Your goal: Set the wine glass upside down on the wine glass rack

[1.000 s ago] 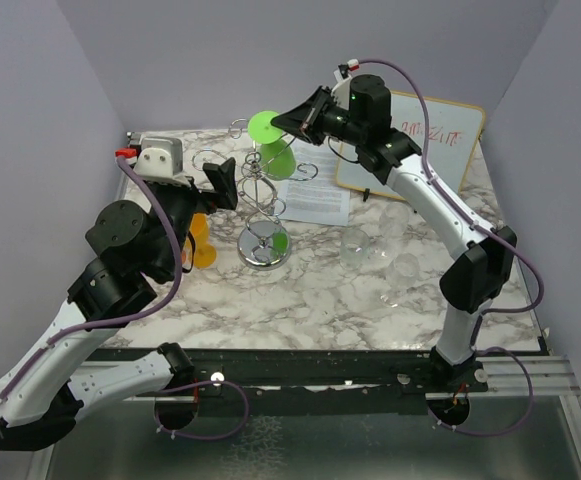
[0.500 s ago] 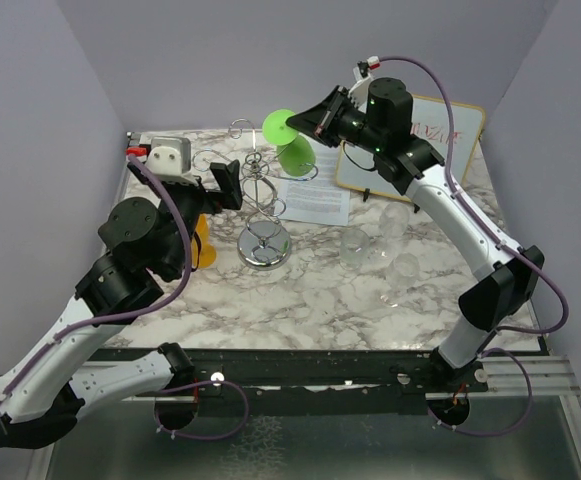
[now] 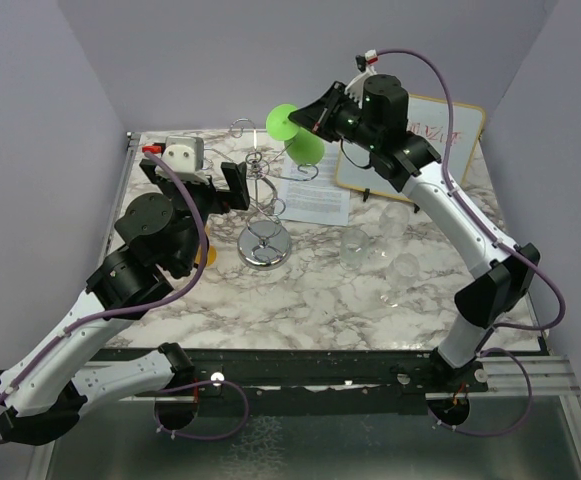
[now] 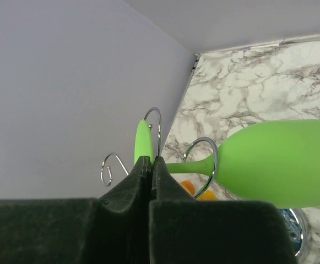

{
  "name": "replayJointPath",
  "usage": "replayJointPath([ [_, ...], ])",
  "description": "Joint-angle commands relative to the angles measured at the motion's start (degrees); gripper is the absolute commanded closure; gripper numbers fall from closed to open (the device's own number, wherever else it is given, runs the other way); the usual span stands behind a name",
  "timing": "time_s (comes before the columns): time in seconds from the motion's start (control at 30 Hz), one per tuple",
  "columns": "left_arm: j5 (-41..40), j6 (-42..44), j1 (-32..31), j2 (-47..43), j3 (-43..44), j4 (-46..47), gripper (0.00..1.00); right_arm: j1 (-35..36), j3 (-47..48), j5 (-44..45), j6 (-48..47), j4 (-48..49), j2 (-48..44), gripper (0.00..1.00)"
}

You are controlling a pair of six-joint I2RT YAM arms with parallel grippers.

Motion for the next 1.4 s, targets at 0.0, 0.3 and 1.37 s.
replayJointPath([
  [0.0, -0.69, -0.64, 0.12, -0.18, -0.22, -0.1, 0.01, -0.08, 5.2, 0.89, -2.51, -0.19, 3.16, 0.99],
  [0.3, 0.5, -0.99, 0.12, -0.31, -0.82, -0.12, 0.01, -0.13, 10.0, -3.57, -2.04, -2.89, 7.45, 0.99],
  [1.37, 3.36, -4.38, 0.12, -3.95, -3.13, -1.27, 0.01, -0.17, 10.46, -0.15, -8.24, -12.37, 1.52, 0.48],
])
